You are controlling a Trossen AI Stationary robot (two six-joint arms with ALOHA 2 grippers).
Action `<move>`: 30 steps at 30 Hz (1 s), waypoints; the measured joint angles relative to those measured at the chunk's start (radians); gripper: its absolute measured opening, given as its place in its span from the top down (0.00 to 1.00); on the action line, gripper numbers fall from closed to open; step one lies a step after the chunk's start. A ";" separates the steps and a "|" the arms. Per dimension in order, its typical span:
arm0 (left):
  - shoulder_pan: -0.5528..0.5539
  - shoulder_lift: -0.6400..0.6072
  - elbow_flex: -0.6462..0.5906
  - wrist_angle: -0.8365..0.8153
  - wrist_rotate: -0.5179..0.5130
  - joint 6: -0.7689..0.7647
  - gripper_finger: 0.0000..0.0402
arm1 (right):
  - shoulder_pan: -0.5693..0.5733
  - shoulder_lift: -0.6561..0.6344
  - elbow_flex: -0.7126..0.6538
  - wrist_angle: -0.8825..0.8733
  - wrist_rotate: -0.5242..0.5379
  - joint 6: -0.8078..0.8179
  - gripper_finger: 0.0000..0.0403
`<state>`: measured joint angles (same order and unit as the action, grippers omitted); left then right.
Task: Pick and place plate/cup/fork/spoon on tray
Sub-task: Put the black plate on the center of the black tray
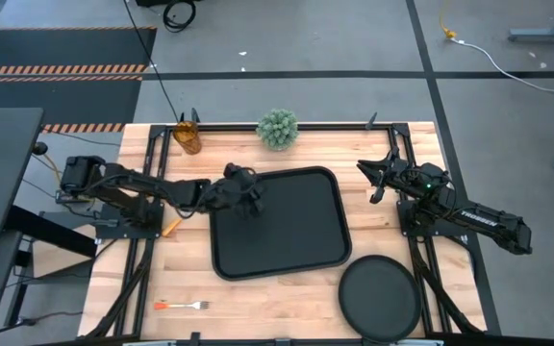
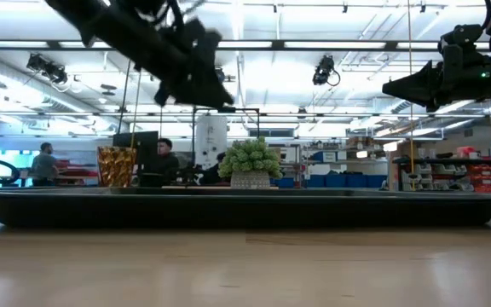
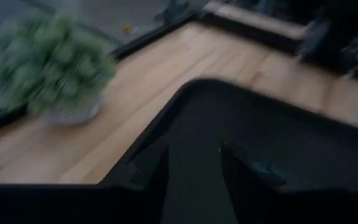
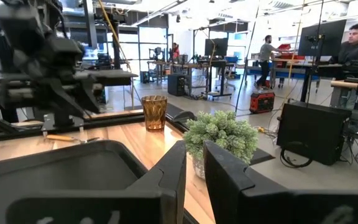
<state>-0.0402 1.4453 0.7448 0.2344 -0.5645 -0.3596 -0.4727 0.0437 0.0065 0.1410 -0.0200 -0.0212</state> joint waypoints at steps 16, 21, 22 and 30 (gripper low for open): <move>-0.050 -0.010 0.000 0.051 0.071 0.103 0.63 | 0.000 0.000 0.000 0.000 0.000 0.000 0.85; -0.092 -0.010 0.000 0.053 0.072 0.113 0.63 | 0.000 0.000 0.000 0.000 0.000 0.000 0.85; -0.101 -0.010 0.000 0.055 0.072 0.117 0.63 | 0.000 0.000 0.000 0.000 0.000 0.000 0.85; -0.107 -0.010 0.000 0.119 0.086 0.221 0.63 | 0.000 0.000 0.000 0.000 0.000 0.000 0.85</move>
<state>-0.1470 1.4353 0.7448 0.3532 -0.4783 -0.1389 -0.4725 0.0437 0.0065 0.1408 -0.0200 -0.0212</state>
